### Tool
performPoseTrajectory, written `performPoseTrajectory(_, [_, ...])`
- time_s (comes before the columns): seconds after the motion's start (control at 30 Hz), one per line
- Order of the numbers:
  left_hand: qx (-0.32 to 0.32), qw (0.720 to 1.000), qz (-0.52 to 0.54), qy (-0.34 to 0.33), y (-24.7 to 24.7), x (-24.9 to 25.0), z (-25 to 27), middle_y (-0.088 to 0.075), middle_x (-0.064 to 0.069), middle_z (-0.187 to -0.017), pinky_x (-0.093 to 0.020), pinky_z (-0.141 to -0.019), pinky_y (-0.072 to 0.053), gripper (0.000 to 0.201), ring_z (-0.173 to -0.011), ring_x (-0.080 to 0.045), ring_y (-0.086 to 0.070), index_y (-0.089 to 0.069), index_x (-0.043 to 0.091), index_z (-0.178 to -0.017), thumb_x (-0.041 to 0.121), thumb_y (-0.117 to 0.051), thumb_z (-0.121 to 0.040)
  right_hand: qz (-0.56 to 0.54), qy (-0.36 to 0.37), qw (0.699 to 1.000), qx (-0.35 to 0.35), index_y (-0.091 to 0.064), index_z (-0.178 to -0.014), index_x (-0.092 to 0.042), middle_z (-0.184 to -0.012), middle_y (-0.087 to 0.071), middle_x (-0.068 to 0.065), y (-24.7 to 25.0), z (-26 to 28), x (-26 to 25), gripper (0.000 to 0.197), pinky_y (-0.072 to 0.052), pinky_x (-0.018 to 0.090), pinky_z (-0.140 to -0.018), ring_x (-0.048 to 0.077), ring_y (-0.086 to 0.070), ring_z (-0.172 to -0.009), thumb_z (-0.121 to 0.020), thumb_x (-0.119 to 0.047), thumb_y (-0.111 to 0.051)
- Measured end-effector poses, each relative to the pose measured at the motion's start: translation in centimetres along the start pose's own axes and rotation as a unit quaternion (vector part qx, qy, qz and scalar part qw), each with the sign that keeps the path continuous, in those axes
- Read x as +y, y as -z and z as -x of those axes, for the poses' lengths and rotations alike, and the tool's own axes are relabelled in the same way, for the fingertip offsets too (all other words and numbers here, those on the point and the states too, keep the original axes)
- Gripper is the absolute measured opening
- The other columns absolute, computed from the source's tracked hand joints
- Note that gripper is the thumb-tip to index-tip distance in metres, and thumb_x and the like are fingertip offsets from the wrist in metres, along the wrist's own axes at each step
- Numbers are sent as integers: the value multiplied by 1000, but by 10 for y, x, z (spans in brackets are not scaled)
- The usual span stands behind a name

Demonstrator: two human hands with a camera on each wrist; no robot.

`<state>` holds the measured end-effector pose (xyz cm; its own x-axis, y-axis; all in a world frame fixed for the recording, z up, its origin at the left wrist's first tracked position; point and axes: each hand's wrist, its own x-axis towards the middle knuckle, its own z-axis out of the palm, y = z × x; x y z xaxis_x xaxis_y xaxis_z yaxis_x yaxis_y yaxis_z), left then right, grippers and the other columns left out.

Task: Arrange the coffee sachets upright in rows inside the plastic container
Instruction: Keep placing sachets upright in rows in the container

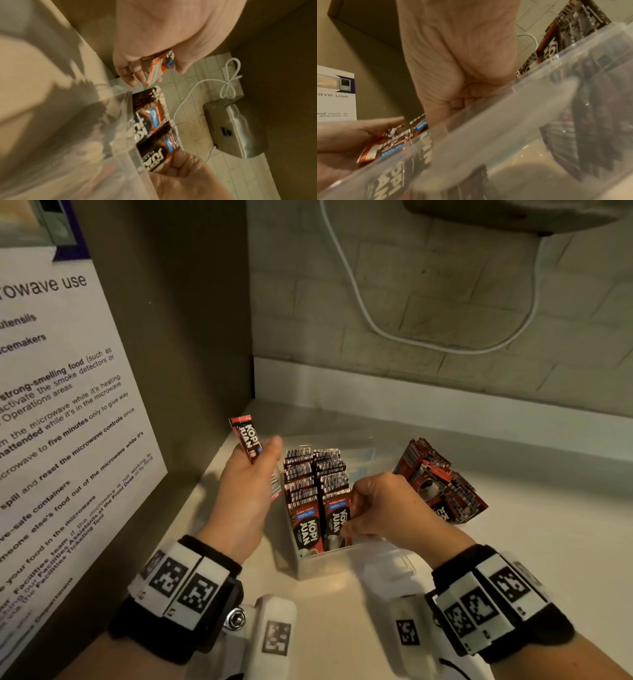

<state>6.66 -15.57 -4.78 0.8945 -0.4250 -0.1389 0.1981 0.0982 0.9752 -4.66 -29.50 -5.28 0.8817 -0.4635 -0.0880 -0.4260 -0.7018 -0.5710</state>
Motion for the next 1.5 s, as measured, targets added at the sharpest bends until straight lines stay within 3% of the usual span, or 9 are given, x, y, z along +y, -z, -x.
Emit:
performPoseTrajectory(0.2, [-107, 992, -50, -34, -5, -1, 8, -61, 10, -101, -14, -67, -49, 58, -82, 5, -65, -51, 28, -105, 5, -85, -64, 30, -18, 999, -18, -58, -73, -16, -76, -65, 0, 0, -1, 4, 34, -50, 30, -61, 14, -59, -66, -59, -26, -88])
performPoseTrajectory(0.4, [-136, 977, -164, -22, -11, -7, 11, -53, -1, -131, -45, -99, -48, 124, -111, -22, -61, -38, 23, -136, 34, -82, -20, 75, -71, 990, -92, -58, -104, -15, -105, -61, 1, -5, -12, 2, 49, -47, 25, -70, 17, -60, -89, -65, -31, -84])
performPoseTrajectory(0.7, [-99, 983, -149, -42, -13, -6, 11, -68, 3, -102, -34, -88, -53, 68, -95, -14, -67, -52, 21, -116, -13, -79, -63, 54, -62, 992, -100, -66, -111, -22, -111, -67, -1, -16, -17, 3, 47, -51, 27, -84, 16, -62, -98, -68, -29, -80])
performPoseTrajectory(0.9, [-117, 984, -130, -27, 0, 0, 1, -71, -1, -100, -44, -88, -54, 60, -95, -20, -69, -55, 21, -105, -10, -82, -61, 43, -61, 993, -96, -65, -112, -23, -112, -66, -2, -17, -18, 6, 49, -48, 24, -81, 15, -61, -98, -66, -31, -82])
performPoseTrajectory(1.0, [-116, 988, -102, -27, 4, 8, -3, -62, 12, -94, -31, -78, -48, 47, -91, -10, -62, -50, 30, -93, 7, -83, -68, 39, -64, 992, -99, -64, -113, -23, -112, -66, -3, -17, -18, 5, 51, -47, 23, -80, 13, -60, -97, -66, -31, -83])
performPoseTrajectory(1.13, [-26, 999, -9, -22, 9, 25, -7, -54, 6, -82, -26, -67, -39, 9, -74, -7, -52, -59, 23, -97, 28, -61, -91, 42, -75, 992, -90, -59, -121, -22, -114, -63, -3, -15, -17, 7, 63, -43, 19, -69, 12, -57, -94, -63, -33, -84])
performPoseTrajectory(1.23, [20, 999, 32, -32, 14, 33, -10, -57, 4, -83, -24, -62, -39, 17, -69, -6, -51, -65, 20, -91, 23, -49, -96, 36, -76, 994, -75, -52, -125, -22, -115, -62, -3, -4, -13, 7, 79, -48, 23, -75, 13, -58, -98, -56, -39, -87])
performPoseTrajectory(1.3, [6, 998, 36, -57, 17, 36, -9, -62, 7, -81, -22, -65, -42, 22, -70, -4, -55, -66, 23, -85, 17, -48, -97, -2, -77, 996, -49, -49, -127, -22, -107, -64, -1, 9, -6, 1, 84, -52, 32, -84, 15, -61, -95, -55, -45, -86])
performPoseTrajectory(1.5, [-128, 985, 35, -112, 11, 40, 4, -74, 6, -88, -23, -68, -55, 16, -78, -6, -69, -69, 19, -97, 9, -60, -90, -174, 51, 972, 148, -64, -104, -22, -82, -62, -3, 45, 9, -28, 47, -45, 28, -62, 10, -55, -64, -64, -40, -82])
